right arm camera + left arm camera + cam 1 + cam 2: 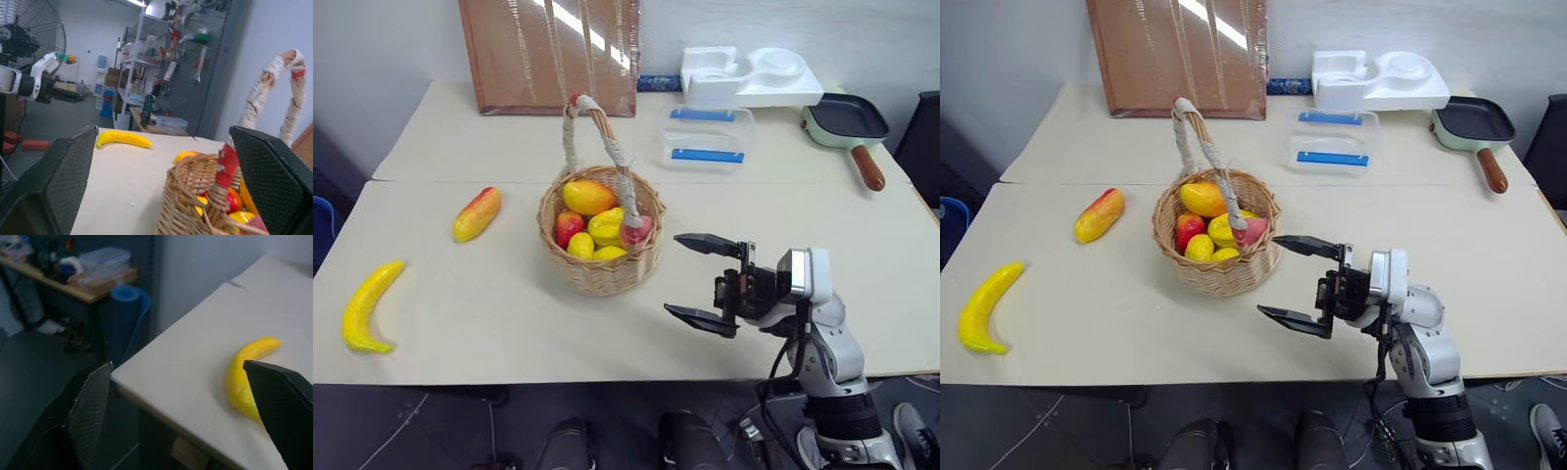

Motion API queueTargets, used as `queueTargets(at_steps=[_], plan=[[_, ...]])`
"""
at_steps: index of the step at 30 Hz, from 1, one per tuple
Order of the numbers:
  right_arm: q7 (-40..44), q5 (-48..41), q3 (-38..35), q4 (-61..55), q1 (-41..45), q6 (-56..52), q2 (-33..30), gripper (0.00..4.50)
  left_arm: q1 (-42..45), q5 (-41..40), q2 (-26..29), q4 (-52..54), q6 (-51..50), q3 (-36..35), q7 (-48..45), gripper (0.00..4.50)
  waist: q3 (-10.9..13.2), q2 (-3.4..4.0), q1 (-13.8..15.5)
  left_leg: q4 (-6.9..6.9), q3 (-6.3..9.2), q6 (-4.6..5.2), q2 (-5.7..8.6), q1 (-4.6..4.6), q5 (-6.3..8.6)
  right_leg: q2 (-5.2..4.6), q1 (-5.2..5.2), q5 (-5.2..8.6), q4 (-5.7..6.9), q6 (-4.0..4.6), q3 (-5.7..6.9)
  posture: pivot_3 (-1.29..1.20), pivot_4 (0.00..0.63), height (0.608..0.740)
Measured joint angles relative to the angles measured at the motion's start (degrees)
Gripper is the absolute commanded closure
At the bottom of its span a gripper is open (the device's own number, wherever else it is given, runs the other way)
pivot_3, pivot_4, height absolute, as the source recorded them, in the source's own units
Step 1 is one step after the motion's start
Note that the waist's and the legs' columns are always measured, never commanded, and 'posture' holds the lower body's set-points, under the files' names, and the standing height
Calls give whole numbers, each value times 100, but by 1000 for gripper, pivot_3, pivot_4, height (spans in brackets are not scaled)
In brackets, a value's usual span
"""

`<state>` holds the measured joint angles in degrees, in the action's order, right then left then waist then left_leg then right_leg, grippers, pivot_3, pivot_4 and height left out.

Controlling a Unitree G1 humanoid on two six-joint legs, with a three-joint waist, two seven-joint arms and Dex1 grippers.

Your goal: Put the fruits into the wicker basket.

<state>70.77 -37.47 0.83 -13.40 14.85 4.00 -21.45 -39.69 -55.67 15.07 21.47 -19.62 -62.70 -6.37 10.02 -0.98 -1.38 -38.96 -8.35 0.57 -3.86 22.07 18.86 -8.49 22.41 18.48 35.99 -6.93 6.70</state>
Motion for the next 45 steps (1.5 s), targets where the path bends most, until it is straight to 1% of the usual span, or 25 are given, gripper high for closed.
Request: queueTargets(at_steps=[3,4,5,6,8,9,11,12,14,16,19,20,21,23,26,30,31,34,36,37,38,40,42,43,45], plan=[[12,63,78,3,-2,88,16,28,-29,-308,438,-76,-552,10,103,0,-10,-16,-5,0,0,-2,-3,2,0,1,3,3,1,5,-1,0,150,740],[27,100,80,18,-16,122,14,28,14,-461,878,-114,-873,48,117,0,-13,-22,4,1,3,-3,-3,2,-1,2,5,5,3,8,1,0,150,740],[39,141,97,67,-13,144,19,28,82,-611,1522,-192,-1256,85,133,0,-12,-20,44,2,21,-10,-4,3,-5,8,12,7,13,14,5,0,150,740],[61,189,116,121,-8,199,23,28,252,-766,2293,-246,-1688,88,176,0,-10,-17,93,2,32,-26,-8,2,-14,14,15,13,17,23,11,0,150,740],[92,228,127,171,9,265,38,28,632,-869,3258,-385,-2185,123,139,0,-22,-18,101,6,24,-24,0,1,-15,8,-6,13,11,25,8,0,150,740],[101,236,130,192,-11,309,56,28,817,-829,3632,-572,-2418,217,101,0,-22,-17,91,9,11,-21,2,3,-14,7,2,13,8,24,6,0,150,740],[111,281,155,246,-31,347,72,28,1276,-569,4336,-1252,-2827,715,23,0,-13,1,50,11,-17,-20,17,2,-9,5,19,10,17,19,1,0,150,740],[114,304,181,263,-33,355,82,28,1531,-373,4561,-1625,-2978,953,-22,0,-10,6,10,14,-30,-23,21,5,-8,9,26,9,29,17,5,0,150,740],[119,334,190,276,-53,400,82,28,2081,-131,4815,-2201,-3239,1422,-142,0,-11,5,-55,23,-36,-42,8,1,-1,25,43,8,60,14,9,0,150,740],[121,365,219,283,-53,476,89,28,2456,182,5024,-2651,-3465,1984,-370,0,-15,-7,-81,60,-44,-63,-2,3,-4,46,77,9,58,17,3,0,150,740],[111,432,214,294,-87,573,89,28,2839,620,5134,-3142,-3557,2495,-704,0,-17,-13,-88,92,-55,-80,-1,6,-10,58,115,12,60,22,1,0,150,740],[105,440,199,311,-113,621,89,0,2998,705,5135,-3293,-3635,2594,-879,390,-16,-12,-85,95,-69,-84,-3,6,-8,63,119,15,63,27,2,0,150,740],[102,456,179,352,-141,669,88,0,3075,768,5138,-3364,-3700,2683,-1065,624,-16,-13,-85,95,-100,-87,-7,6,-6,67,120,16,61,28,1,0,150,740],[102,477,136,442,-190,745,88,0,3098,870,5134,-3389,-3796,2816,-1355,1190,-15,-13,-86,93,-114,-87,-7,5,-5,67,121,16,57,28,-6,0,150,740],[104,487,119,506,-199,846,88,0,3181,1138,5133,-3559,-3779,2822,-1658,2170,-13,-12,-84,81,-129,-86,-13,1,-7,69,121,16,59,28,-22,0,150,740],[103,491,105,568,-198,961,78,0,3162,1388,4971,-3565,-3434,2705,-2195,3481,-13,-14,-70,59,-140,-87,-22,-11,-9,70,120,17,86,31,-39,0,150,740],[95,495,97,583,-203,968,60,0,3144,1450,4874,-3533,-3234,2634,-2368,3683,-13,-14,-68,56,-141,-88,-23,-14,-9,70,120,17,86,33,-42,0,150,740],[23,503,16,626,-247,969,-37,0,3195,1463,4389,-3094,-2259,2275,-3185,3747,-14,-19,-40,44,-145,-89,-31,-21,-8,71,122,17,88,41,-52,0,150,740],[-36,525,-28,628,-251,971,-76,0,3225,1430,4225,-2606,-1689,2149,-3797,3747,-17,-26,-20,31,-146,-91,-33,-21,-7,72,120,16,93,45,-50,0,150,740],[-66,533,-76,630,-276,972,-96,0,3348,1335,4134,-2314,-1524,2099,-4025,3747,-16,-25,-9,25,-145,-90,-34,-20,-7,71,118,14,92,48,-51,0,150,740],[-121,544,-156,640,-330,975,-144,0,3651,1196,4028,-1980,-1396,2145,-4200,3747,-15,-23,24,14,-143,-88,-33,-19,-6,69,113,14,94,48,-51,0,150,740],[-215,576,-269,645,-422,982,-263,0,4517,1024,3925,-1422,-1141,2548,-4359,3747,-16,-25,104,-3,-140,-86,-33,-19,-5,70,104,12,100,50,-55,0,150,740],[-307,608,-369,658,-438,997,-294,0,5537,1077,3794,-1151,-915,3196,-4344,3747,-16,-23,132,-9,-142,-82,-30,-21,-7,70,103,7,102,51,-64,0,150,740],[-339,613,-391,663,-448,1007,-312,0,6083,1193,3658,-1150,-816,3575,-4307,3747,-18,-18,128,-9,-146,-80,-27,-24,-8,71,103,4,108,48,-68,0,150,740],[-365,629,-413,665,-447,1017,-327,0,6770,1470,3390,-1313,-624,4159,-4287,3747,-18,-15,117,-10,-151,-79,-28,-26,-9,77,105,3,111,47,-68,0,150,740]])
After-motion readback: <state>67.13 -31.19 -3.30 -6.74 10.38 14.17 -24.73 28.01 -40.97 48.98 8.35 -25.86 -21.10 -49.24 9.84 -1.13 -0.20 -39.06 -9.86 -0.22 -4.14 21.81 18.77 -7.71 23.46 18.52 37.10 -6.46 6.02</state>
